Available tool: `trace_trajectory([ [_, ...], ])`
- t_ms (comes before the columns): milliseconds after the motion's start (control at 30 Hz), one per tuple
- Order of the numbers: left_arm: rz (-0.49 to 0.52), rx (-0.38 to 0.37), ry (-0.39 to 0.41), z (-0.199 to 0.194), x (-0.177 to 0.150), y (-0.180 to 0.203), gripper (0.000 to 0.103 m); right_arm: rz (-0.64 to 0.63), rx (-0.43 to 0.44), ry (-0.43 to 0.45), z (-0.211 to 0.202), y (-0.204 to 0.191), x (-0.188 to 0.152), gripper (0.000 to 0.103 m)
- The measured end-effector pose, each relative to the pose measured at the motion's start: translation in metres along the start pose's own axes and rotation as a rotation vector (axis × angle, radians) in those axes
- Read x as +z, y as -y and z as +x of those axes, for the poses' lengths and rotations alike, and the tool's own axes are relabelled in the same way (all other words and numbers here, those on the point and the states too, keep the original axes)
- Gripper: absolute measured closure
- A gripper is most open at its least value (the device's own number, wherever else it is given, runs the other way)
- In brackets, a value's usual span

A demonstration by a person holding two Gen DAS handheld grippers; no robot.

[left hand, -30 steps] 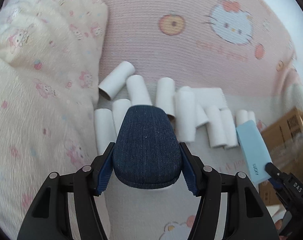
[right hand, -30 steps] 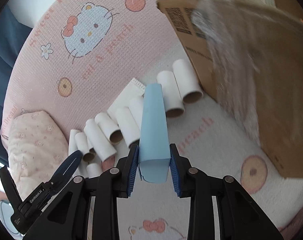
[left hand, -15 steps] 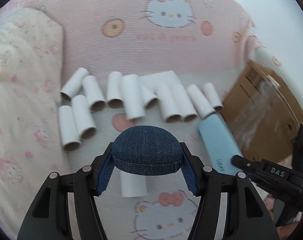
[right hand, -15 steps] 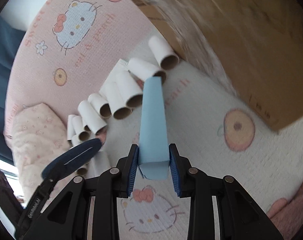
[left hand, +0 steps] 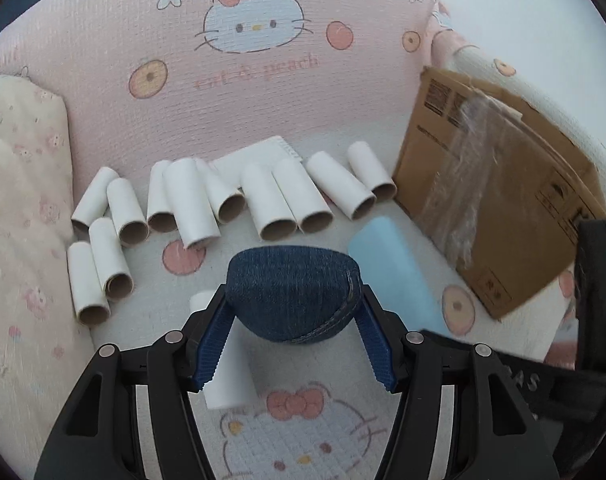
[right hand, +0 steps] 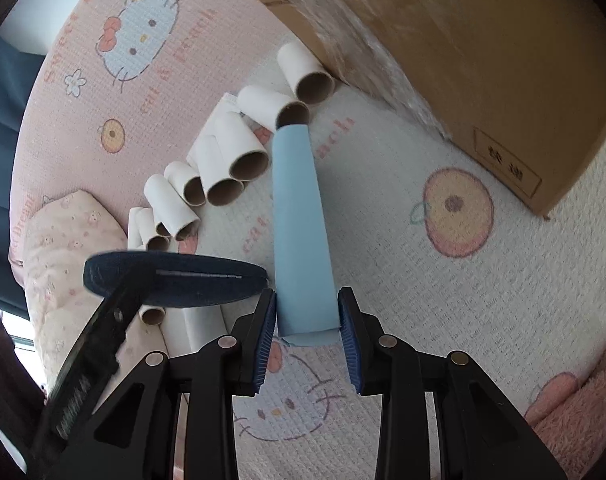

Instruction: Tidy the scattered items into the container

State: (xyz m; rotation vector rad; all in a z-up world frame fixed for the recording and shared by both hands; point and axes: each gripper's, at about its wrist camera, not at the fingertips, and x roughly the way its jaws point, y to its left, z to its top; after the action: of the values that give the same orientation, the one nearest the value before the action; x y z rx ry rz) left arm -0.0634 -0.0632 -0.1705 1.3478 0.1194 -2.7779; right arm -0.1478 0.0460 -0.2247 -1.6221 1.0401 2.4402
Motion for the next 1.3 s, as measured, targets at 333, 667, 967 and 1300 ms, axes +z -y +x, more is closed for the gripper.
trace_trajectory([
  [333,0.005,-0.018,-0.16,-0.008,-0.037,-0.004,0.038,0.148,-0.004,-0.06,0.002,0.035,-0.002,0.051],
  [667,0.063,-0.056,-0.487,0.029,-0.076,0.0,0.038,0.051,-0.061,-0.029,-0.019,0.019,-0.002,0.026],
  [967,0.04,-0.122,-0.517,0.015,-0.076,-0.004,0.036,-0.195,-0.22,-0.045,-0.024,-0.006,-0.001,0.016],
  [1300,-0.073,-0.085,-0.566,0.054,-0.06,-0.012,0.036,-0.317,-0.267,-0.167,0.015,-0.013,0.012,0.016],
])
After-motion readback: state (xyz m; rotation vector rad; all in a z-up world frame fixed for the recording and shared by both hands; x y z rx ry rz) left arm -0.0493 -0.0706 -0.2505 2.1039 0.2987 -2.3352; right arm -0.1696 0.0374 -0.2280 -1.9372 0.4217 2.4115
